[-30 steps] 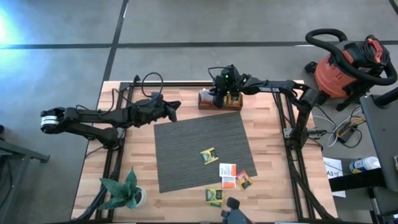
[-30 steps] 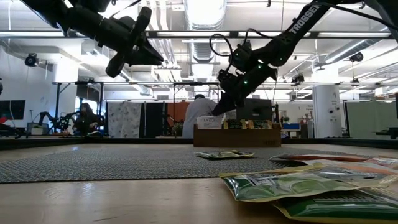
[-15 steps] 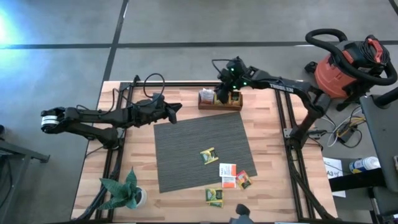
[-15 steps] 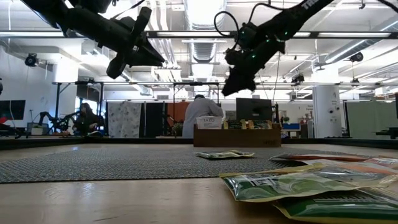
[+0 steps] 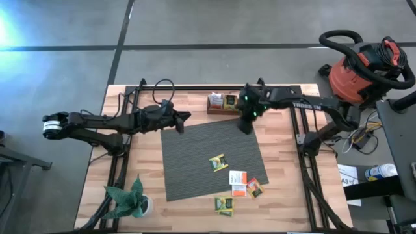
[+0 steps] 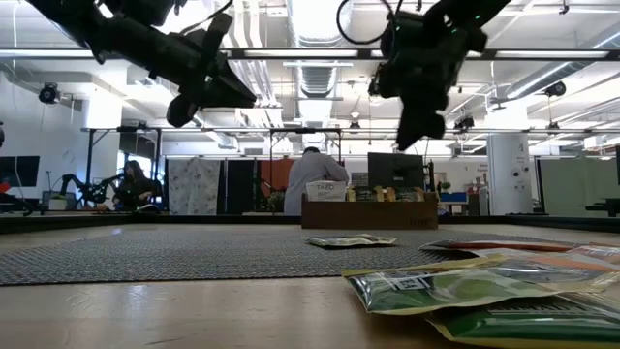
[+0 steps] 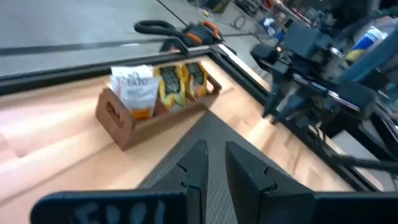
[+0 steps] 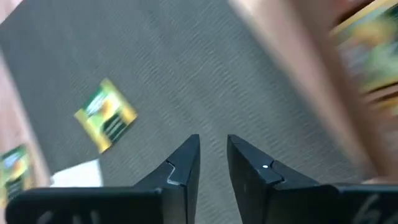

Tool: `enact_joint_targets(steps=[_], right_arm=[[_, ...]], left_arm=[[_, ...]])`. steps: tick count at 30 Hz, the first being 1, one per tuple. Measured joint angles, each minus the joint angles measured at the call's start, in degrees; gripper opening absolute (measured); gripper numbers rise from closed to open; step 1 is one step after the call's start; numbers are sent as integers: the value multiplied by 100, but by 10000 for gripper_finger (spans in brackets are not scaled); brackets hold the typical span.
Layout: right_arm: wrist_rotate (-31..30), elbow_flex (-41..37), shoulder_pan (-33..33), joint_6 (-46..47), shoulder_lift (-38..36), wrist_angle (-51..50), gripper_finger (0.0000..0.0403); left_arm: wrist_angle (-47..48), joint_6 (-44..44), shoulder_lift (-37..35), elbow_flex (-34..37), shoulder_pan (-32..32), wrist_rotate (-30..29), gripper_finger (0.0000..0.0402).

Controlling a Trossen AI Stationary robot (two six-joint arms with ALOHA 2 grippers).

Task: Pick & Place Tea
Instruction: Put the white tea bag into the left section of the wooden organizer

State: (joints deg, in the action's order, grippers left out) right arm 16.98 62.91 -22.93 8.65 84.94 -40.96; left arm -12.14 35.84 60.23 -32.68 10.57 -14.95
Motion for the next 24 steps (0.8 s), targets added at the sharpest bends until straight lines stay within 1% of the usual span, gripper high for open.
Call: enact_joint_targets(steps=[5,8,11,15,17,20,23,24], right_arm=[[8,-705,711,633,-384,37,90],[27,-1111,1029,1123,-483,137,95],[272,-1496,1278,1526,-500,399,101],[729,-1959,1665,2156,-430,1153,112],[767,-2122,1912,2440,-387,1443,118],[747,-2343,2317,2756,-380,1884,125],[663,-2515,2711,2991,-380,2275,130],[553,-2556,2838,3087,-380,2410,132]], left_arm=[[21,11,0,30,-32,385,51],[-7,124,48,30,-97,414,51],[-240,292,266,30,-183,516,51],[-1056,608,870,28,-429,759,51],[-1410,786,1271,-55,-620,786,51],[-1525,1000,1933,-400,-987,786,51],[-1517,1187,2632,-923,-1403,792,51],[-1483,1206,2855,-1117,-1548,792,51]])
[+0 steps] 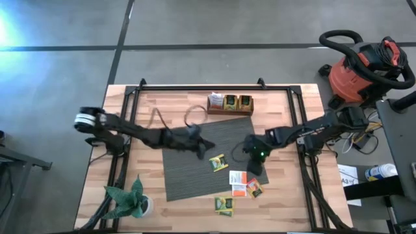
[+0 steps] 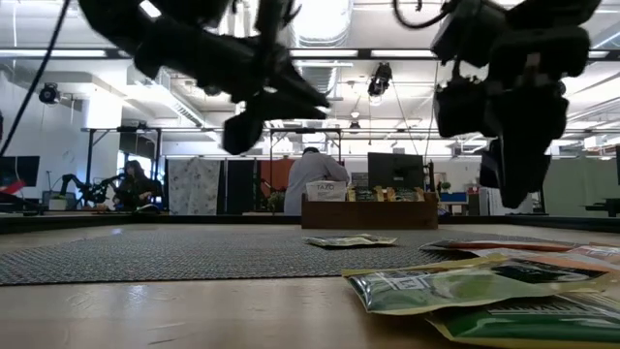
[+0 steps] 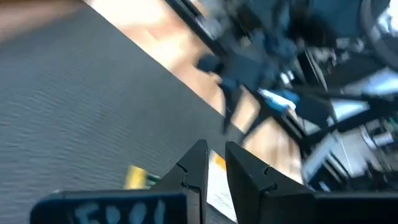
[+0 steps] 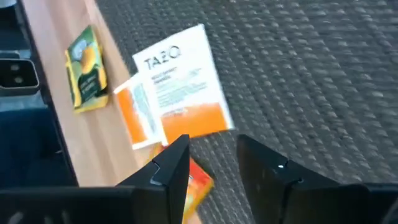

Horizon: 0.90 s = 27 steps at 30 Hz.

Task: Pick & Place Tea
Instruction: Put the white tea bag into the left section of the wooden organizer

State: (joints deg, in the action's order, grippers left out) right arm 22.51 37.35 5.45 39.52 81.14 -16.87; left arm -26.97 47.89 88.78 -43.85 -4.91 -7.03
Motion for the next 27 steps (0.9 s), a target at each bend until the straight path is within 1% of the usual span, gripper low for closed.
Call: enact_joint_targets(steps=[3,7,10,12,15,20,25,27], right_arm=[[-582,-84,365,329,0,209,132],[-1552,-106,796,634,0,418,128],[-1971,-112,1042,740,1,515,126],[-2078,-117,1177,753,0,519,126],[-2137,-158,1313,791,2,526,125],[-2180,-373,1384,985,4,561,125],[-2180,-691,1384,1007,9,942,125],[-2178,-761,1384,1021,9,1197,125]], left_arm=[[324,12,594,-689,-400,10,51],[1470,50,1200,-1655,-743,9,51],[2230,71,1586,-2279,-901,6,51],[2600,118,1791,-2594,-965,6,51],[2647,134,2116,-3015,-1011,36,51],[2667,179,2699,-3642,-1061,274,51],[2664,324,3141,-4031,-1106,368,51],[2722,435,3270,-4083,-1106,507,51]])
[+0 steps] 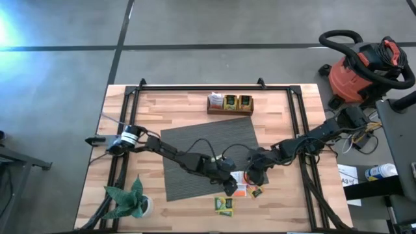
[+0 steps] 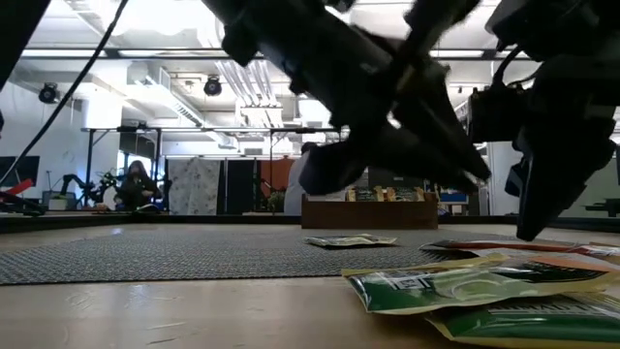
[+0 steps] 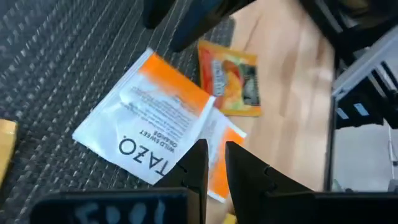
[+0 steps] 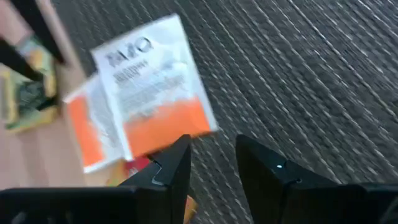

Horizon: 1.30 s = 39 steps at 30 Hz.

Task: Pick & Place Tea
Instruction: Put the white tea bag into the left section of the wooden organizer

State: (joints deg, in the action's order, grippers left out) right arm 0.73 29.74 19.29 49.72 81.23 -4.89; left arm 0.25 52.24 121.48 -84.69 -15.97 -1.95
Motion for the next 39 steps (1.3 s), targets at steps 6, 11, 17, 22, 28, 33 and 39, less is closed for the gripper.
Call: enact_joint_targets(steps=[6,11,17,22,28,33,39], right_arm=[[-73,-85,0,63,0,567,125],[-246,-102,-2,-101,0,613,125],[-254,-107,-4,-338,0,620,125],[-260,-149,-7,-371,0,635,125],[-248,-212,-7,-357,-2,624,125],[-243,-221,-40,-88,-2,521,125],[-52,-223,-114,444,-2,599,125]], left_arm=[[295,235,56,63,-8,53,51],[461,248,60,103,-9,109,51],[477,248,97,119,-4,111,51],[408,420,270,118,-1,114,51],[385,539,369,107,-2,111,51],[408,545,375,107,7,109,51],[418,545,384,107,13,93,51]])
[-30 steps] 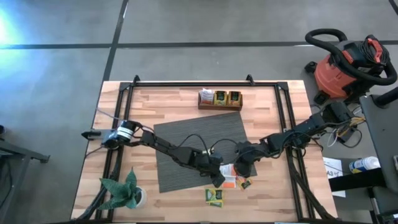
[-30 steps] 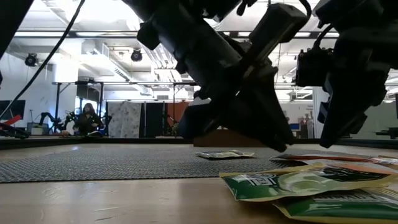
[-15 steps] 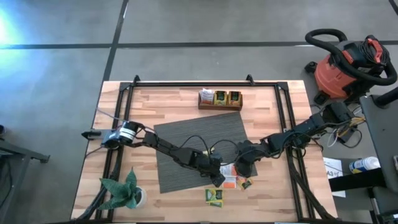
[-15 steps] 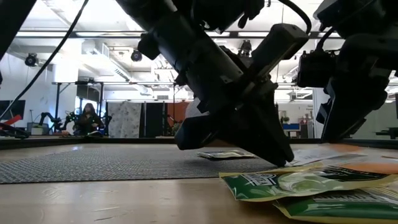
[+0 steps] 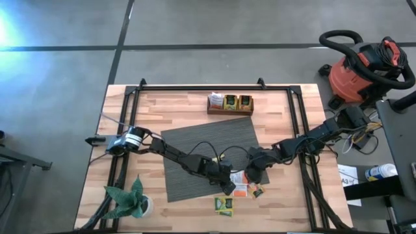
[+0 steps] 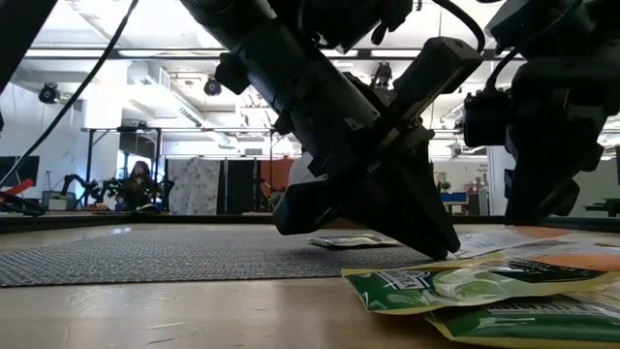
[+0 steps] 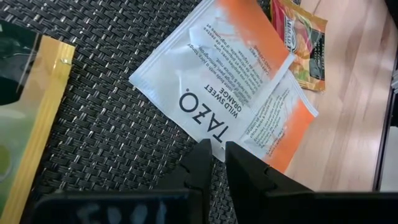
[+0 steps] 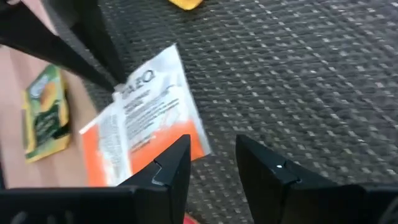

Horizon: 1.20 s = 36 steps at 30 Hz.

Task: Pick & Place Tea
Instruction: Put the white tea bag into the left section of the wooden organizer

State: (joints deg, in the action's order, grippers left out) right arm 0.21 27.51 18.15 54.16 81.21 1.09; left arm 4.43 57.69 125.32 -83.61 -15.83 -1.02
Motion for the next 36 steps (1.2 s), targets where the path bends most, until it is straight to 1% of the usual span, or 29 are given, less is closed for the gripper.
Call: enact_joint_targets(steps=[6,14,16,20,23,27,33,36], right_arm=[[400,0,-9,126,0,414,125],[439,2,-9,238,0,666,124],[443,2,-9,251,0,712,120],[453,2,-9,261,0,724,96],[458,2,-9,200,0,723,64],[431,2,-7,103,0,722,18],[262,4,-3,-86,-100,715,11],[92,7,-2,-234,-370,656,10]], left_arm=[[6,-7,4,2,57,7,51],[-11,-17,9,9,83,-5,51],[-36,-21,13,9,83,-108,51],[-90,-64,17,13,94,-291,51],[-162,-89,22,17,90,-494,51],[-302,-93,22,26,94,-539,51],[-153,-57,-186,21,78,-539,51],[59,-57,-531,22,41,-763,51]])
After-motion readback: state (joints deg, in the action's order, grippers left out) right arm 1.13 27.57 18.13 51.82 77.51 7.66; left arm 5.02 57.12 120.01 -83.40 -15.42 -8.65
